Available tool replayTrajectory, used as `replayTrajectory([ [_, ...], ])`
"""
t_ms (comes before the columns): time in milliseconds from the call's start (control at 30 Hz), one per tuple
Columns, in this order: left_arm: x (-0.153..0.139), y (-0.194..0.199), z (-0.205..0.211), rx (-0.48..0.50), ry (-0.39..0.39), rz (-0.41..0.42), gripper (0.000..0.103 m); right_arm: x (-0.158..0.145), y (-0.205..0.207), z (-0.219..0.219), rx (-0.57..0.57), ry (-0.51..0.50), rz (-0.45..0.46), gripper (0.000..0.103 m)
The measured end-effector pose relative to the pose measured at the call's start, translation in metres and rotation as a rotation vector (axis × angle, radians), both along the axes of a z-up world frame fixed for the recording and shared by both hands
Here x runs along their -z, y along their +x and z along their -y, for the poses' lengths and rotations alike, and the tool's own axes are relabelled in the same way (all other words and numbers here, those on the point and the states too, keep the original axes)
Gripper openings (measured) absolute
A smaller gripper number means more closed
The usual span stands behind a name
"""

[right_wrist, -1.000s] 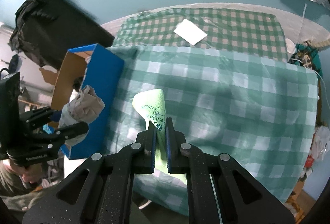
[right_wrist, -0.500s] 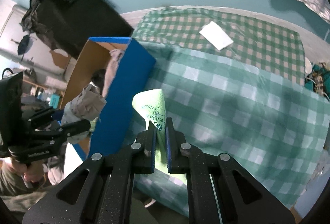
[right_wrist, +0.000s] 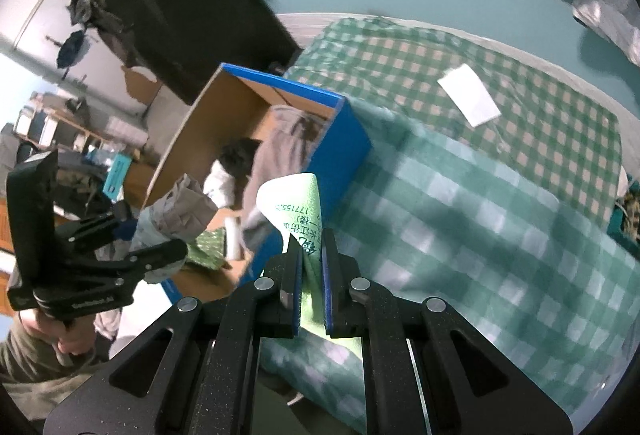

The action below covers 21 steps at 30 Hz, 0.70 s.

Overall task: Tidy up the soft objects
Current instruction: 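Carry the green cloth in the right tool and bundle in the left tool over the box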

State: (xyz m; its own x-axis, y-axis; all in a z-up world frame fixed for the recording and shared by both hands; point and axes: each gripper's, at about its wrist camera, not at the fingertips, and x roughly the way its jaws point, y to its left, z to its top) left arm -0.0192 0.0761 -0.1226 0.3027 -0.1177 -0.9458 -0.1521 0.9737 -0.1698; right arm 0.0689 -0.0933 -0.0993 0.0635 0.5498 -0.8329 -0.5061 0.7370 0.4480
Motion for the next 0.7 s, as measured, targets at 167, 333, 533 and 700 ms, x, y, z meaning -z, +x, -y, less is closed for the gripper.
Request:
replayTrajectory([
  [167, 0.004, -0.006, -0.021, -0.042, -0.001, -0.010, 0.048, -0.008, 0.005, -0.031, -0.047, 0.015, 0.010, 0.007],
  [333, 0.008, -0.009, -0.037, -0.069, -0.004, -0.019, 0.048, -0.010, 0.008, -0.059, -0.084, 0.026, 0.012, 0.007],
  [533, 0.012, -0.011, -0.056, -0.093, -0.017, -0.019, 0.048, -0.014, 0.007, -0.088, -0.117, 0.031, 0.016, 0.007],
  [700, 0.016, -0.014, -0.068, -0.111, -0.022, -0.029, 0.048, -0.014, 0.007, -0.111, -0.132, 0.038, 0.007, 0.007],
])
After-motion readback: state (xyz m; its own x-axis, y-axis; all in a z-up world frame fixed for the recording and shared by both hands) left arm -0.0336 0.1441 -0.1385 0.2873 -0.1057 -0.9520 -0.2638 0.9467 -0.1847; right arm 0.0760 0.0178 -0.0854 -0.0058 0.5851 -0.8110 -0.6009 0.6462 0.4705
